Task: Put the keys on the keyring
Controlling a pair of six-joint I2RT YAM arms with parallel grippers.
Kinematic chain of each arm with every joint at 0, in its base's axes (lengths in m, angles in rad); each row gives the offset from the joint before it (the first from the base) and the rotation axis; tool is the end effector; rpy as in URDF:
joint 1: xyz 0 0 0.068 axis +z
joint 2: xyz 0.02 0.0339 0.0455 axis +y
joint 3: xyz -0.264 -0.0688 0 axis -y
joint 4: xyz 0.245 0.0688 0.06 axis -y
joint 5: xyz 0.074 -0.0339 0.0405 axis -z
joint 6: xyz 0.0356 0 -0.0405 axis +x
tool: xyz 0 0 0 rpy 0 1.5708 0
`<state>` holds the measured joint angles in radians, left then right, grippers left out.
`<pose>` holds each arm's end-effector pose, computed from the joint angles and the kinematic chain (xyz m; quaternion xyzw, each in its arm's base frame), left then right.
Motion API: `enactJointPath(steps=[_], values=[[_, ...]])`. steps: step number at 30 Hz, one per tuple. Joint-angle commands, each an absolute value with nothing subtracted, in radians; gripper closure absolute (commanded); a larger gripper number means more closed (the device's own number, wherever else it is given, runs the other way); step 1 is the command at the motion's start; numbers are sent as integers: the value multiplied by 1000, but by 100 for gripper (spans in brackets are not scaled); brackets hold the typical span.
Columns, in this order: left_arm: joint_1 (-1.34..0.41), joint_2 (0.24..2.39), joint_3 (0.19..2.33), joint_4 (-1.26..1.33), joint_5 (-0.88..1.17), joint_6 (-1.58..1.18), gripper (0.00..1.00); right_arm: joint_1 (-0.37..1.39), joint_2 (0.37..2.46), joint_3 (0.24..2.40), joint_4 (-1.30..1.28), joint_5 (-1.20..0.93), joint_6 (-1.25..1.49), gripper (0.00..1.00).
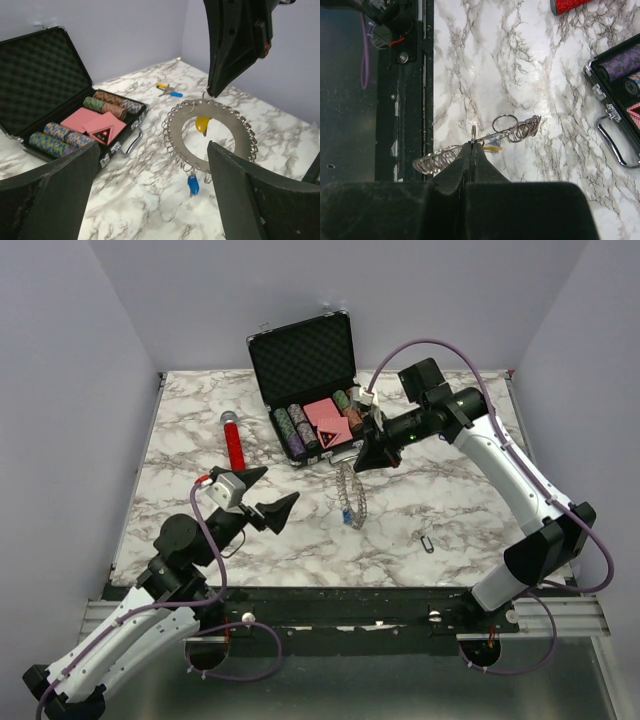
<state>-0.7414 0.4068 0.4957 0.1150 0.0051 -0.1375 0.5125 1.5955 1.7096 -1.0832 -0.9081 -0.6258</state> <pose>0.0910 -0.0836 0.3217 0.1897 0.6023 -0.3313 0.7010 0.2628 0.1801 0.3859 -0.5720 0.6530 0.4032 0.2896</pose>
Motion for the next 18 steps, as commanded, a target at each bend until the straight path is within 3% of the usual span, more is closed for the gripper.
enactJointPath(steps=[1,7,18], values=[[-741,379,523,-35,-54,-68,1,520,1615,1681,-1016,-922,-592,100],[-741,276,560,-136,-167,-8,1,662,1745,1727,-962,-908,-537,99],[-741,-54,689,-284,-250,-15,1,928,2107,2157,-818,-948,-324,99]])
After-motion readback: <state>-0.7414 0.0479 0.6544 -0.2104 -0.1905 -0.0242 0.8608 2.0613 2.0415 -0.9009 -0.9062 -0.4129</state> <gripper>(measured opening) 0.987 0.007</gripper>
